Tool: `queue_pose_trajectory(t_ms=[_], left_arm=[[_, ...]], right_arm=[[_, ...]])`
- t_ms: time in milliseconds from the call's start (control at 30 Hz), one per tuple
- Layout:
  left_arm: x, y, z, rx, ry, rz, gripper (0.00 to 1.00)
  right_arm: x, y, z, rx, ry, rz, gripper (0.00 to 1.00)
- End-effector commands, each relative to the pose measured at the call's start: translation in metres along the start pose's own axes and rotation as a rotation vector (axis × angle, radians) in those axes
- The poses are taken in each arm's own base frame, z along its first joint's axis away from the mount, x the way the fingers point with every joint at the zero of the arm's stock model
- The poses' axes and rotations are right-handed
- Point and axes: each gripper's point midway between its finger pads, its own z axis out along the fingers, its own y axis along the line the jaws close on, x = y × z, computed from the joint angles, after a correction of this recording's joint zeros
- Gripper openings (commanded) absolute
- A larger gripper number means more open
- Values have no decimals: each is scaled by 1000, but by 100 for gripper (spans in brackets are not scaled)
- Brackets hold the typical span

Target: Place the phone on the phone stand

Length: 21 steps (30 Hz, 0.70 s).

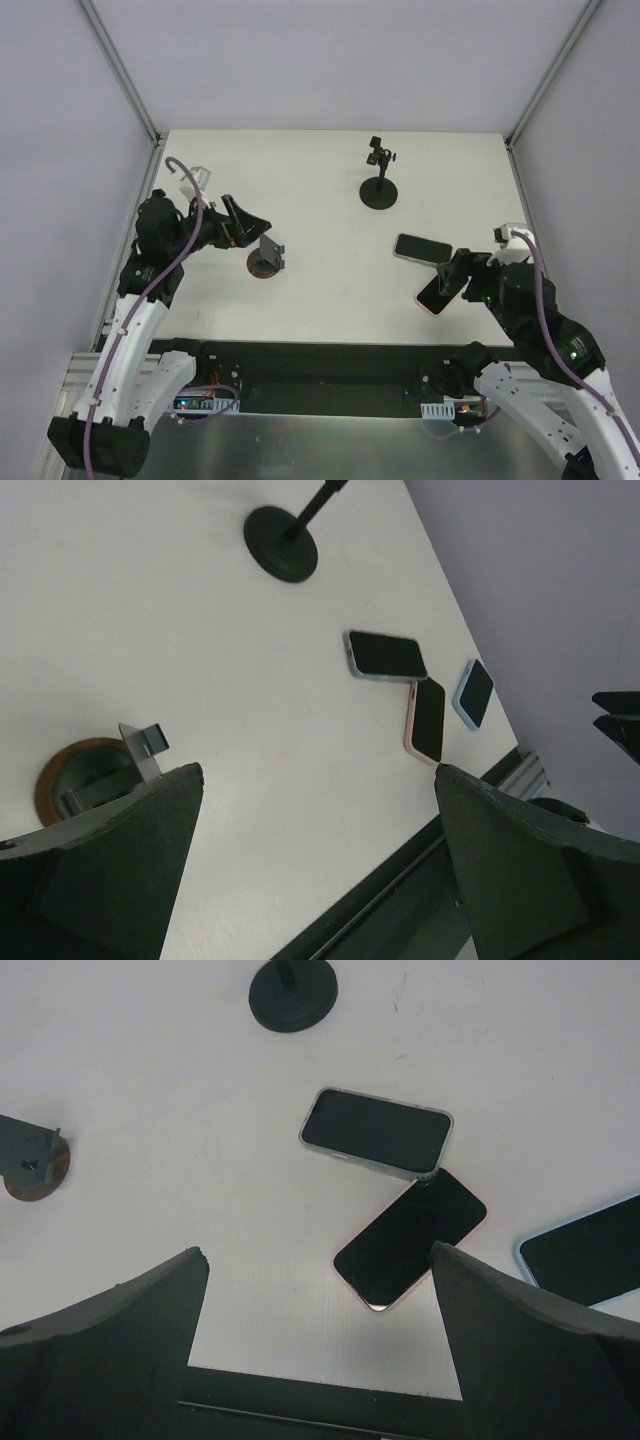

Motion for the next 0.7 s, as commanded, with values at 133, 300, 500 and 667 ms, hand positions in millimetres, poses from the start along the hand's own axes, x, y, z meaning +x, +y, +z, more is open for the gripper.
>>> queue_pose_trajectory(t_ms=[133, 300, 500, 667], left_arm=[[58, 41, 33, -301, 211, 98, 96], [79, 61, 47, -416, 258, 122, 92], [104, 82, 70, -471, 368, 101, 77], [109, 97, 77, -535, 372, 91, 63]], right_arm=[[50, 72, 41, -270, 301, -8, 96], [78, 102, 57, -392, 372, 103, 96], [90, 95, 56, -367, 387, 110, 96], [91, 82, 52, -327, 342, 114, 96]])
